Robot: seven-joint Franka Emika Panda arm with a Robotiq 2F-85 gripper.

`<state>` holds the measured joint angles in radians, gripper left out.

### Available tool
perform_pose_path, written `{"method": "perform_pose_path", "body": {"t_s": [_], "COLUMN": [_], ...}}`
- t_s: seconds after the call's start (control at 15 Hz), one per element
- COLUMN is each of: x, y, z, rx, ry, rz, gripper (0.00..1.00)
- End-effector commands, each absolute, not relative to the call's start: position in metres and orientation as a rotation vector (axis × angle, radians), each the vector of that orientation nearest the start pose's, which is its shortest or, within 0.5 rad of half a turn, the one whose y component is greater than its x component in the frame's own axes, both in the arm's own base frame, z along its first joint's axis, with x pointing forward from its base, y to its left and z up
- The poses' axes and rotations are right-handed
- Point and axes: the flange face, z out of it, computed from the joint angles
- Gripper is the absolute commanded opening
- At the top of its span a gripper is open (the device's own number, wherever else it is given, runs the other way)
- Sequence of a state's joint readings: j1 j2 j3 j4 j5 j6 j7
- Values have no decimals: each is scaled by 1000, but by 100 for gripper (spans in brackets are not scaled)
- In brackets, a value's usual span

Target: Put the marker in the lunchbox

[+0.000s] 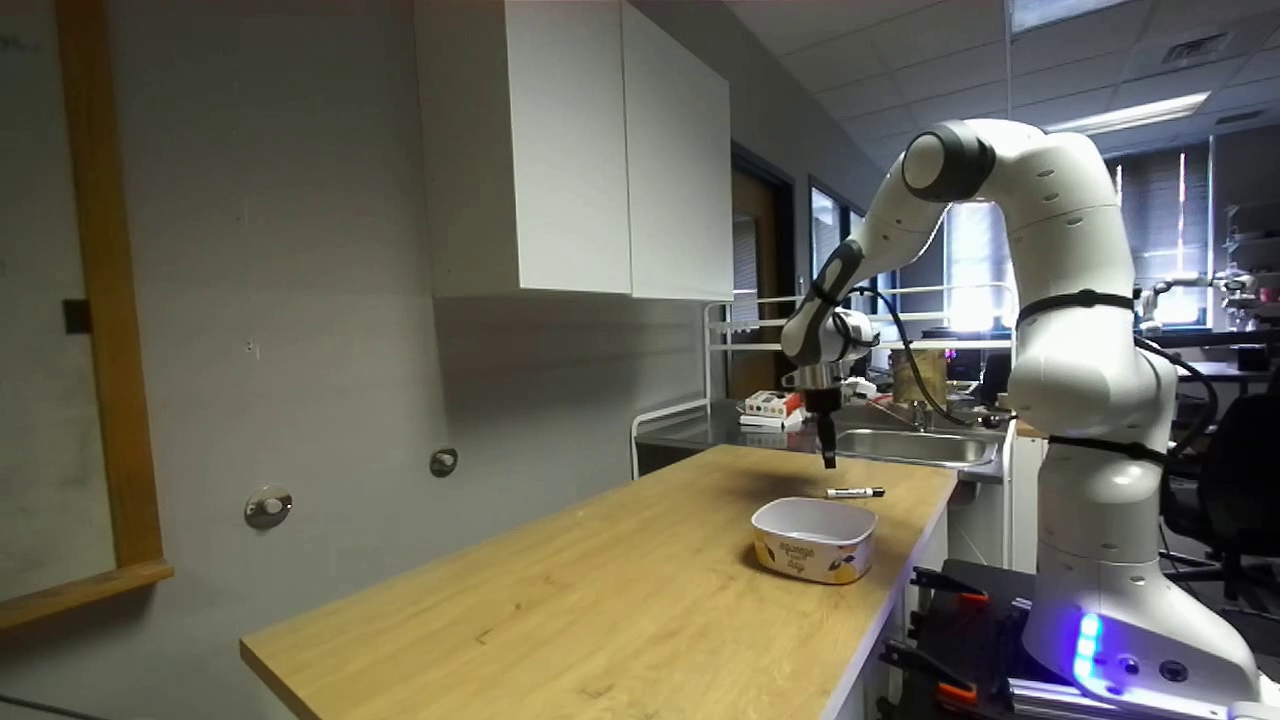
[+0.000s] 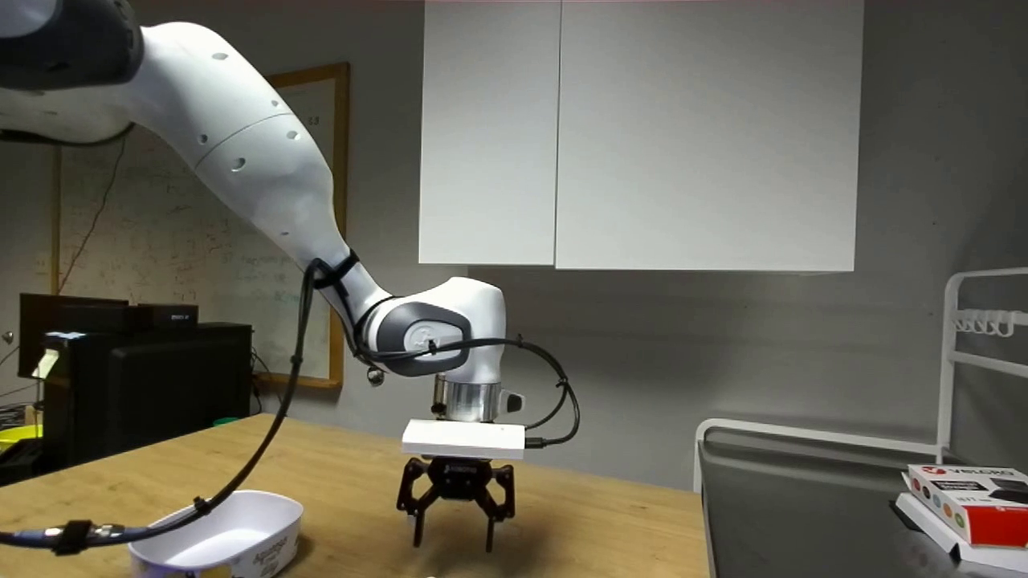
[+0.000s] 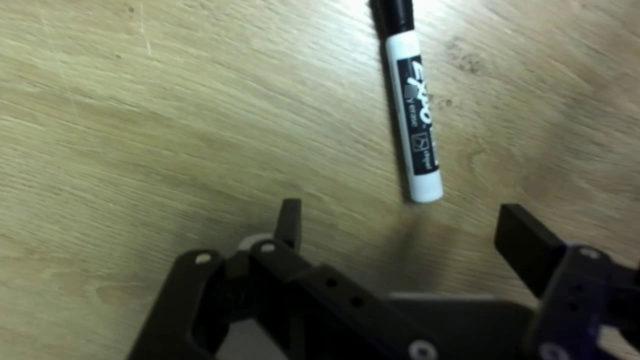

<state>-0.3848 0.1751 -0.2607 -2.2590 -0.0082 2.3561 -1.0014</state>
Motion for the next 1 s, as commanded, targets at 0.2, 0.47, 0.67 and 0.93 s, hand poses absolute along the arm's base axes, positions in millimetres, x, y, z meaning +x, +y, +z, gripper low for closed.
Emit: {"method": "perform_pose_path", "body": {"t_s": [0.2, 0.47, 0.67, 0.93], "x": [408, 406, 405, 403], "y": [-287, -274, -272, -279], "z": [266, 251, 243, 237], "rx": [-3009, -2977, -2966, -2965], "ry": [-746, -819, -855, -878], "rz": [143, 170, 198, 224], "gripper": [100, 100, 100, 100]}}
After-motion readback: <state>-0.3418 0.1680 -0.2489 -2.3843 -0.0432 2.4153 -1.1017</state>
